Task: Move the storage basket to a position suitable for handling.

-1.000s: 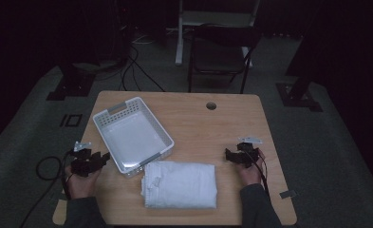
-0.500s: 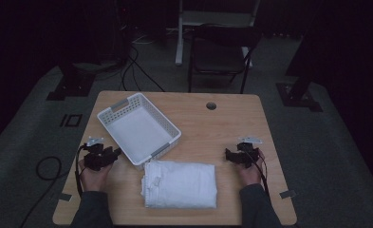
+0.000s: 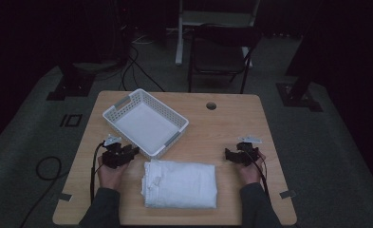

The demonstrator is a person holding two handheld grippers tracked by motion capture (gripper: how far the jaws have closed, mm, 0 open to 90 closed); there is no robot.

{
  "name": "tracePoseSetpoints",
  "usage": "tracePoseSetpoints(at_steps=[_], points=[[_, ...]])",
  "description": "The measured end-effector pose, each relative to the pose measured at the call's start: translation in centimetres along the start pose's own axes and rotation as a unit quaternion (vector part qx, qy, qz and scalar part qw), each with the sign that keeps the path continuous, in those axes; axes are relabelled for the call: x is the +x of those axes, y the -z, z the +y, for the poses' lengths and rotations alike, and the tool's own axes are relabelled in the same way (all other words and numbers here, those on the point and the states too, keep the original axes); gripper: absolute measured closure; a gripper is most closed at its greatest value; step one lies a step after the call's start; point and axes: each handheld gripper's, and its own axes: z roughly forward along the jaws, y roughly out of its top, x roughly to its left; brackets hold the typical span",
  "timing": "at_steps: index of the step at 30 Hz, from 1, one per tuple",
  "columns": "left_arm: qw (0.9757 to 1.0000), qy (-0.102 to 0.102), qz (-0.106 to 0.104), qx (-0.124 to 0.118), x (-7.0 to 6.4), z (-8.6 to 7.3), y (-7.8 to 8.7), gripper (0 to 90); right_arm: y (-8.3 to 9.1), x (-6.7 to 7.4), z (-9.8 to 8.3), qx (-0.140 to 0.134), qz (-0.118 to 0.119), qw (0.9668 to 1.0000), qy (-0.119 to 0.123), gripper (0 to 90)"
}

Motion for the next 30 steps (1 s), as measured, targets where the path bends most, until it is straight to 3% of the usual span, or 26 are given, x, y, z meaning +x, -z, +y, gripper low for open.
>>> tracePoseSetpoints(at_steps=[1,2,3,5,8,10,13,17,19,20,22,24,30], points=[[1.0000,0.000,0.000,0.000,0.0,0.0,0.0,57.2,0.1,0.0,0.1,0.004,-0.001,1.0000,0.000,15.0],[0.9999,-0.010,-0.010,0.002,-0.6,-0.1,-0.7,57.2,0.2,0.1,0.4,0.014,0.004,0.9999,0.004,24.1],[0.9998,-0.014,-0.012,0.004,-0.9,0.0,-0.9,57.2,0.3,0.2,0.5,0.017,0.005,0.9998,0.007,27.4],[0.9992,-0.036,-0.005,0.014,-1.6,0.3,-1.3,56.6,0.4,0.5,0.9,0.020,0.019,0.9996,0.002,33.1],[0.9977,-0.066,-0.009,0.014,-3.0,1.3,-1.9,56.0,1.1,1.6,1.6,0.004,0.035,0.9992,0.016,34.2],[0.9959,-0.087,0.000,0.023,-4.1,2.0,-2.5,55.7,1.6,2.4,2.1,-0.006,0.047,0.9985,0.027,34.2],[0.9936,-0.109,-0.005,0.029,-5.7,2.8,-3.5,54.3,2.5,3.8,3.2,-0.022,0.063,0.9969,0.042,34.4],[0.9917,-0.122,-0.014,0.037,-6.7,3.1,-4.7,54.1,3.0,5.3,4.5,-0.035,0.079,0.9945,0.059,34.8],[0.9908,-0.129,-0.020,0.038,-6.9,3.1,-5.1,53.8,3.1,5.8,4.8,-0.037,0.085,0.9938,0.062,35.1],[0.9893,-0.138,-0.026,0.038,-7.2,3.0,-5.2,54.0,3.1,6.9,5.7,-0.042,0.094,0.9922,0.070,35.2],[0.9878,-0.148,-0.028,0.038,-7.3,2.8,-5.0,53.9,3.1,7.8,6.3,-0.040,0.090,0.9921,0.077,35.3],[0.9881,-0.147,-0.029,0.035,-7.2,2.6,-4.8,53.8,3.1,8.2,6.7,-0.041,0.094,0.9917,0.078,35.4],[0.9899,-0.140,-0.008,0.023,-5.2,2.0,-2.6,50.7,2.7,11.1,8.8,-0.048,0.136,0.9861,0.083,35.7]])
